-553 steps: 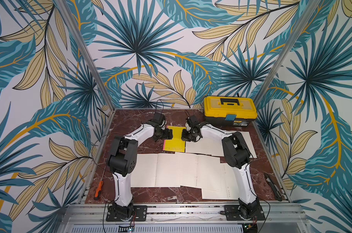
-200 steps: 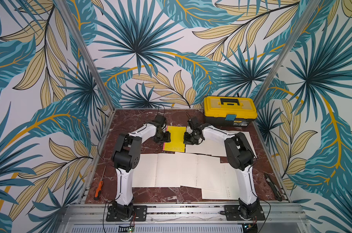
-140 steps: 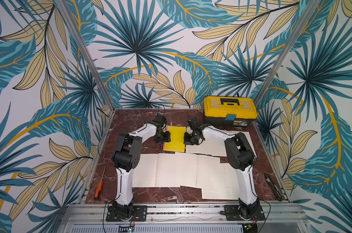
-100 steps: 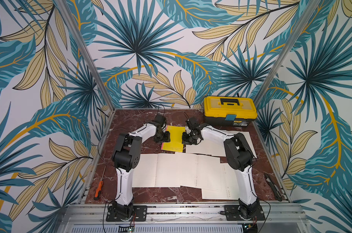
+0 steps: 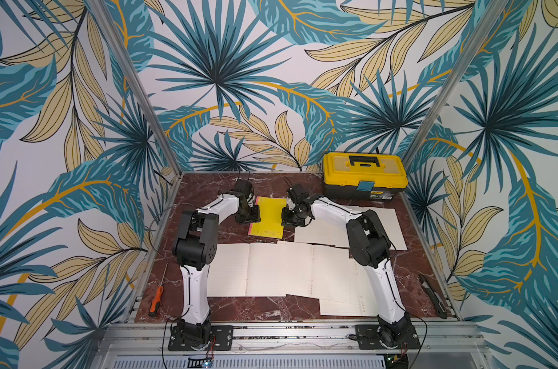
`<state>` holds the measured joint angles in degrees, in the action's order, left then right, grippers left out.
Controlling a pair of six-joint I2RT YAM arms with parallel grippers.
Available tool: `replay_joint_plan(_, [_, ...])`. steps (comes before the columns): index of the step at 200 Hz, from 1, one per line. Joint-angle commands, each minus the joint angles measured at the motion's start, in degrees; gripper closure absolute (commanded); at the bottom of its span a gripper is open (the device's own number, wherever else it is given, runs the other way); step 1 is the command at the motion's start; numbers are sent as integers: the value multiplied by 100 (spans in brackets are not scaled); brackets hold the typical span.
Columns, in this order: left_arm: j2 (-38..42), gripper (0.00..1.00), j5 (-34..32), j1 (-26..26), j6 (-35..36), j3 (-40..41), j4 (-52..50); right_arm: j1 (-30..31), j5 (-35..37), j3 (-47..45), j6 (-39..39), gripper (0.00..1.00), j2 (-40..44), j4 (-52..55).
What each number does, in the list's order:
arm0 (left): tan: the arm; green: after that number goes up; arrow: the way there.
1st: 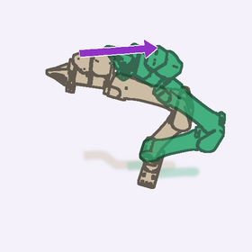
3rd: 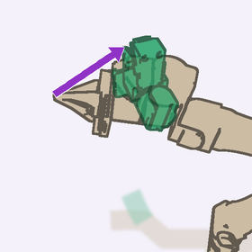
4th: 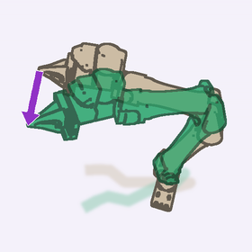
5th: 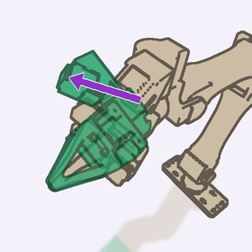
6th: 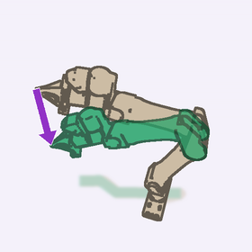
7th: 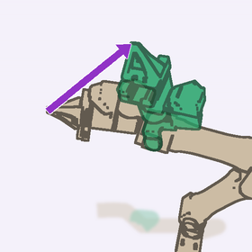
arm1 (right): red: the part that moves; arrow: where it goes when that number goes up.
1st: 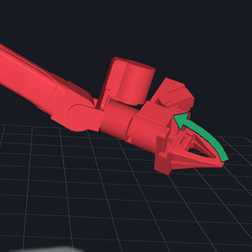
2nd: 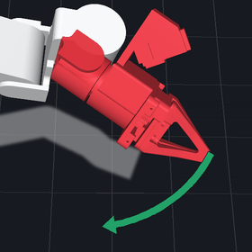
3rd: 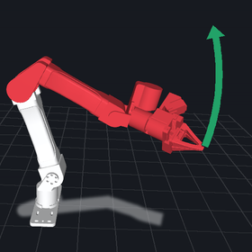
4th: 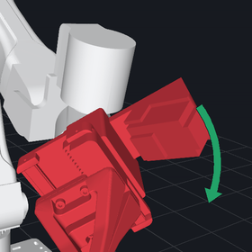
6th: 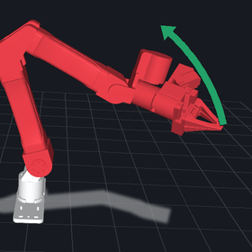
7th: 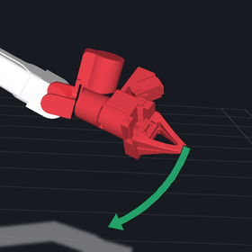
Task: Close the notebook
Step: Move the notebook to the center of the board.
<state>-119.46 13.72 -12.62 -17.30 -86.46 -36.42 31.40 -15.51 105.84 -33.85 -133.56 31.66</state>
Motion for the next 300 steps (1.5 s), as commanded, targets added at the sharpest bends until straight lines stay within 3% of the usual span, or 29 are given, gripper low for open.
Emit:
replay_joint_plan(1, [166, 56, 630, -11, 8, 143, 180, 209, -284, 179, -41, 87, -398, 41])
replay_joint_plan(81, [508, 57, 1177, 216, 27, 375, 434, 364, -426, 647, -97, 87, -801, 175])
replay_joint_plan(170, [267, 57, 723, 465, 112, 91, 97, 571, -726, 1286, -425, 87, -1249, -10])
replay_joint_plan(300, [-276, 57, 435, 1175, 386, -328, -154, 809, -1425, 3259, -1455, 84, -2618, -662])
